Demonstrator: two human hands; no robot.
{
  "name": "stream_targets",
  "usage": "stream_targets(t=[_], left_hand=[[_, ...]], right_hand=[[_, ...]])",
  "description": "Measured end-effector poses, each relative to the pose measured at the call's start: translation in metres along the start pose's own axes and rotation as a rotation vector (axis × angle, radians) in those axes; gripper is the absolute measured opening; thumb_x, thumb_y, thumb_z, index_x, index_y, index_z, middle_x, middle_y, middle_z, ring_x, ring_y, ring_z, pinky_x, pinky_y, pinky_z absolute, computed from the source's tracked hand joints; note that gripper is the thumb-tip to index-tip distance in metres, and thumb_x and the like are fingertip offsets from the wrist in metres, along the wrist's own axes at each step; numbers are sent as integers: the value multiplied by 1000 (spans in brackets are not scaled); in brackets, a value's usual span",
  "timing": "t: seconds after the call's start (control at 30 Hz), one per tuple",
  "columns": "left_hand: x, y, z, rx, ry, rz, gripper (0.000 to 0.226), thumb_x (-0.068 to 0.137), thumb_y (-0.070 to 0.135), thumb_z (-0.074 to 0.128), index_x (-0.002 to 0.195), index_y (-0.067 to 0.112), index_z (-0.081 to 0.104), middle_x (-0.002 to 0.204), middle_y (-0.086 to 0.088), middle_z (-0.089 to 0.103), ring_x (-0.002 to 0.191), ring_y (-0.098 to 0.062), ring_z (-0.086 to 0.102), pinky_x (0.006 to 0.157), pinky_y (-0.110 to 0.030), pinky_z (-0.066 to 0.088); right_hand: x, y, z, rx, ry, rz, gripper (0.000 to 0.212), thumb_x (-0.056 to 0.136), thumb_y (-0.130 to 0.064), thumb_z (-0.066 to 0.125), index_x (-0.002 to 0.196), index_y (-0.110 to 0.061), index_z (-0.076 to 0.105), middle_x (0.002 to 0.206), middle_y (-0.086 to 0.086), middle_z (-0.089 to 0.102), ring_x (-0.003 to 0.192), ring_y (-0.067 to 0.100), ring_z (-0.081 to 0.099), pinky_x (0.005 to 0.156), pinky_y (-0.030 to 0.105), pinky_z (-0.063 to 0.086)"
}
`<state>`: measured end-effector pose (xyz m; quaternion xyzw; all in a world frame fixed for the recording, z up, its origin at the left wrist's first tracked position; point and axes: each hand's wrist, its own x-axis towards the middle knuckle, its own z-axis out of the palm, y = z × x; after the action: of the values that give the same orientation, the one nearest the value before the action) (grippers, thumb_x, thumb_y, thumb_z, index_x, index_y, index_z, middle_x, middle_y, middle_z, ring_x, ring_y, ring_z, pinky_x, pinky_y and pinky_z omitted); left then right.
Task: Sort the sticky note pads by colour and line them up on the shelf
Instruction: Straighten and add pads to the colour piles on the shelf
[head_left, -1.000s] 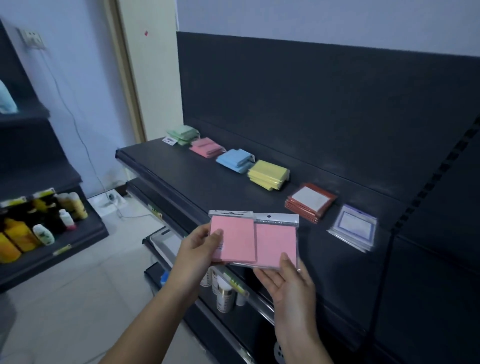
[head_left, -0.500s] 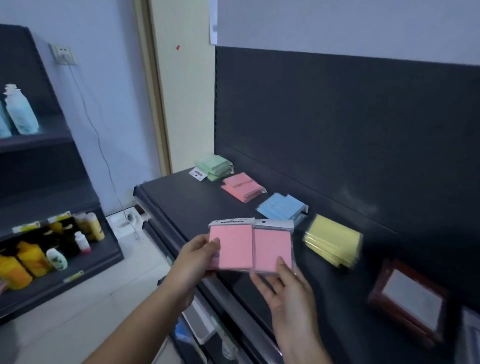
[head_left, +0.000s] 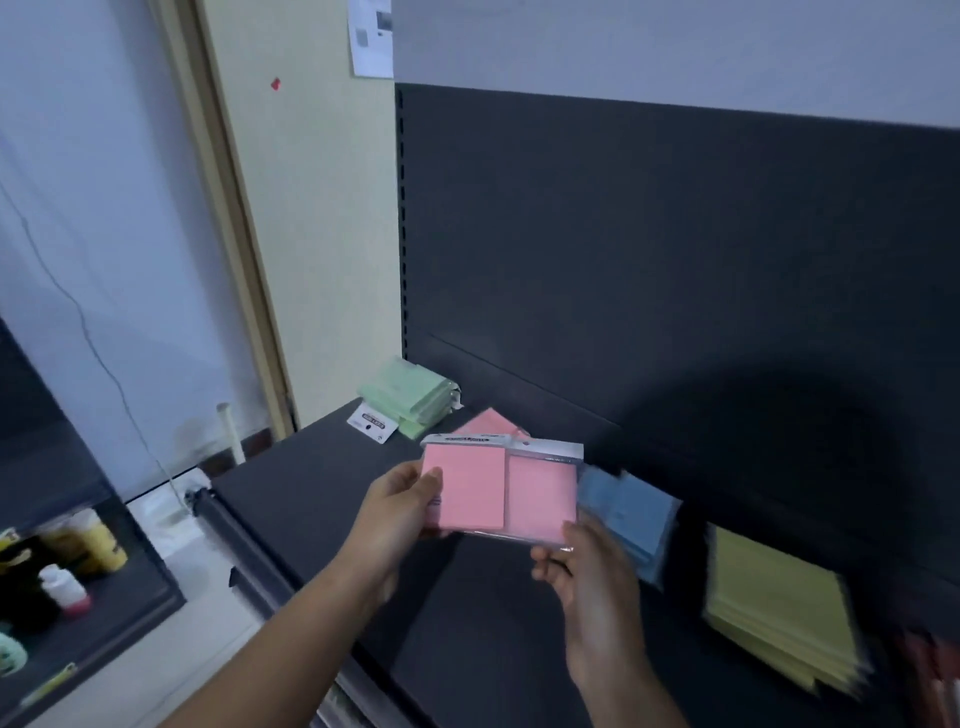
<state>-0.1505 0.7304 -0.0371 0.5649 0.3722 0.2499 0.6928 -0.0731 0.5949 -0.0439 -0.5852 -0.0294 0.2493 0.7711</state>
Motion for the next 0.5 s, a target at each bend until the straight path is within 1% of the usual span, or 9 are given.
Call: stream_targets(t=[0.1, 0.2, 0.23, 0.3, 0.33, 0.37, 0.43, 0.47, 0.5], left_hand=[[42, 8, -6, 30, -86, 0, 19, 98, 16, 46, 103, 11, 64, 84, -1, 71, 60, -7, 60, 53, -18, 48], [81, 20, -9, 73, -140, 38, 19, 98, 14, 45, 99, 15, 64, 88, 4, 70, 71, -5, 63, 59, -12, 48], [93, 24, -9, 90, -150, 54, 19, 97, 13, 45, 96, 18, 64, 86, 6, 69, 69, -2, 63, 57, -9, 47], [113, 30, -11, 142, -172, 87, 20, 98, 13, 44, 94, 18, 64, 83, 7, 68, 65, 0, 63, 54, -5, 45], [123, 31, -11, 177, -186, 93, 20, 98, 13, 44, 98, 15, 63, 85, 4, 68, 69, -4, 63, 58, -8, 48], [131, 32, -11, 208, -197, 94, 20, 98, 14, 43, 102, 11, 63, 88, 0, 68, 75, -10, 64, 66, -15, 52], [146, 32, -10, 287, -205, 114, 24, 98, 15, 42, 108, 4, 61, 99, -10, 67, 91, -25, 62, 84, -36, 53], [152, 31, -8, 353, -207, 138, 26, 97, 15, 41, 111, 3, 60, 103, -13, 65, 97, -29, 60, 89, -41, 50], [155, 29, -6, 411, -217, 167, 27, 97, 14, 41, 114, 3, 58, 107, -13, 64, 100, -30, 59, 91, -43, 47]], right_hand=[[21, 7, 22, -86, 85, -39, 32, 92, 2, 39, 94, -14, 67, 67, 2, 56, 55, 10, 46, 46, 19, 39], [42, 11, 43, -240, 95, -110, 33, 91, 4, 41, 94, -15, 68, 65, 0, 53, 50, 4, 42, 47, 15, 35], [49, 13, 49, -280, 115, -130, 33, 90, 3, 42, 98, -17, 67, 69, -2, 56, 53, 2, 45, 51, 14, 37], [61, 16, 62, -350, 157, -167, 34, 92, 0, 45, 113, -19, 63, 90, -3, 64, 75, 5, 57, 71, 22, 48], [66, 18, 68, -391, 180, -182, 35, 92, -2, 46, 120, -18, 59, 103, -1, 65, 90, 10, 60, 84, 30, 50], [71, 19, 73, -432, 203, -197, 36, 93, -4, 47, 125, -18, 56, 111, -1, 64, 100, 14, 59, 93, 34, 48], [80, 23, 80, -500, 231, -221, 36, 93, -4, 48, 127, -17, 55, 116, 1, 62, 105, 15, 58, 98, 34, 45], [84, 25, 83, -532, 238, -220, 37, 93, -3, 48, 127, -16, 54, 116, 2, 62, 106, 16, 58, 99, 35, 45], [87, 26, 84, -565, 248, -215, 38, 92, -2, 48, 127, -16, 54, 116, 4, 62, 106, 17, 58, 99, 38, 45]])
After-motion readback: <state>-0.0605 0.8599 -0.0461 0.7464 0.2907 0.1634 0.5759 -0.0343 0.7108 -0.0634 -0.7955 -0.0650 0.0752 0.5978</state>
